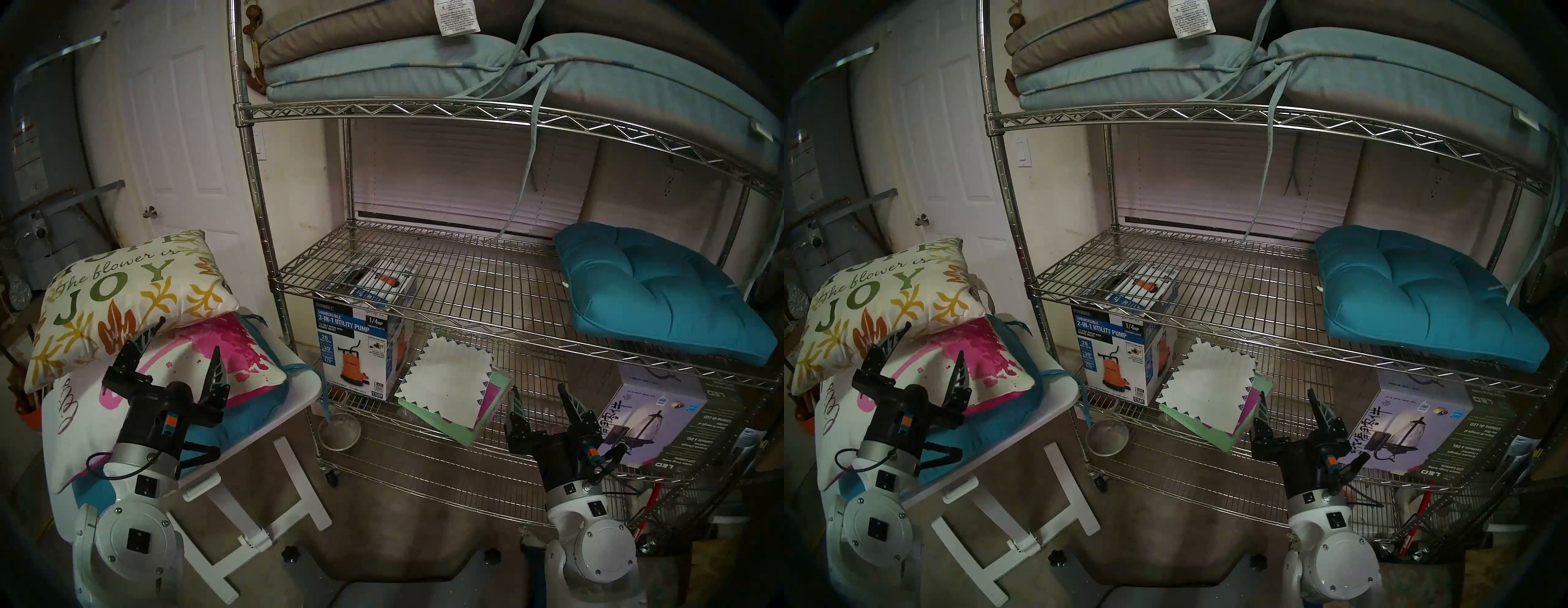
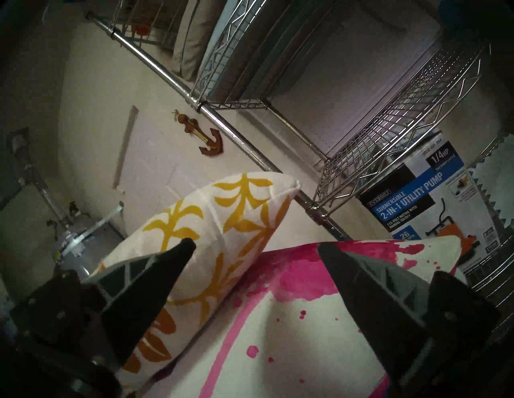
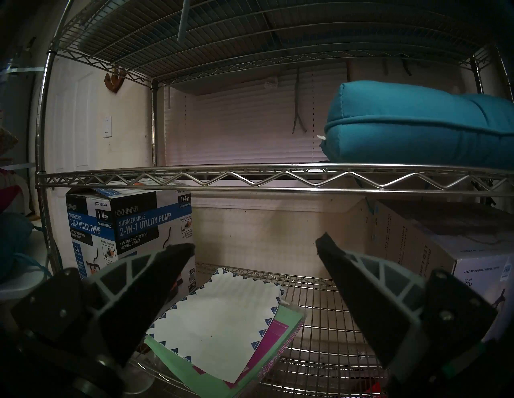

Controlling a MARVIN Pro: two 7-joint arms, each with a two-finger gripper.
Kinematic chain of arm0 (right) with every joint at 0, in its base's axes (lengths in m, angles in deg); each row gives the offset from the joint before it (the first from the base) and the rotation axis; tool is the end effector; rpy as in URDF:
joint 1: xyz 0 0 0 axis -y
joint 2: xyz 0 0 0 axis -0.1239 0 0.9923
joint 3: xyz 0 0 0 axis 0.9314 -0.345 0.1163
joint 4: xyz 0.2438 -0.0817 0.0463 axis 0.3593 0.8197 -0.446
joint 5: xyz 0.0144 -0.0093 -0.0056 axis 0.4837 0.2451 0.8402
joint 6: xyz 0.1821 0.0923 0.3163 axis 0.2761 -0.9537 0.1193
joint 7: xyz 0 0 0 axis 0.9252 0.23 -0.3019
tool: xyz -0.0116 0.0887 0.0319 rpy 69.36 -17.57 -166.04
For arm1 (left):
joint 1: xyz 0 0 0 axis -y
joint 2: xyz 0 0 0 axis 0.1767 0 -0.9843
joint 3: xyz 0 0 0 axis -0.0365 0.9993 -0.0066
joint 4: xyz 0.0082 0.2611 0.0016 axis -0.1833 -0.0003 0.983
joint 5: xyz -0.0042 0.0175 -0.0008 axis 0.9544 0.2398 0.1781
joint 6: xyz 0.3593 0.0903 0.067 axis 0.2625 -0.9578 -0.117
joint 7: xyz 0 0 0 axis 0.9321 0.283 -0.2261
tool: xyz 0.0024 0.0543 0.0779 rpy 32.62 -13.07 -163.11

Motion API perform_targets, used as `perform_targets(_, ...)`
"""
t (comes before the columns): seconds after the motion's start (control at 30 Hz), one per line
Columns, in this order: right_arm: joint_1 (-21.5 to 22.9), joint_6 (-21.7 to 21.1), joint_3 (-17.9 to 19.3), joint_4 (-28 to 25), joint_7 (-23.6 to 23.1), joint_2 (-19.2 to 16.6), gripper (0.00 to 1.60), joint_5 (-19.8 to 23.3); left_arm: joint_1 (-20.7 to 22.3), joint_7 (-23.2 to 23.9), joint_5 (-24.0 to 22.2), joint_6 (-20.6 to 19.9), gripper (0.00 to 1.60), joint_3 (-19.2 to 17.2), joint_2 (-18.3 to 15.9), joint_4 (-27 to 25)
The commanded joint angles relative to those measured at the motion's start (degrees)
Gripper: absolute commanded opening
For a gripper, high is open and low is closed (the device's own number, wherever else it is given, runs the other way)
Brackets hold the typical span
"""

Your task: Put cushion on the shelf

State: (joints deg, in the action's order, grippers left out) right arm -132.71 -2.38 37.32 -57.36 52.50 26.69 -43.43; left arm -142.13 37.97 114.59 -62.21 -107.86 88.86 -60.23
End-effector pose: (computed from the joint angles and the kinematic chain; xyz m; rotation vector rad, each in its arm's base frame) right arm 0.3242 -0.0407 -0.2716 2.0940 0.0127 2.3095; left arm 0.3002 0.0992 -0.1476 -1.5073 0.5724 -1.7644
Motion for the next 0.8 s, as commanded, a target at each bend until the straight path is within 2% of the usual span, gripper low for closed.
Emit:
perform_targets(0.0,0.22,0.28,-0.01,-1.06,-0.02,-0.05,1.60,-0.01,1.68,-3.32,3.19,0.45,1.60,-2.62,-0.09,-1.51)
perform_targets(0.37,0.22,0.29,-0.01,-1.06,-0.02,-0.05,1.60,-0.01,1.50,-5.06,7.91,-0.61,1.60,-8.13,-0.39,-1.51)
perform_targets(0.77,0.17,0.28,-0.01,-1.14,-0.03,-0.05,1.60,-0.02,-1.00,-3.27,11.50,-3.53,1.60,-12.48,-0.28,-1.51)
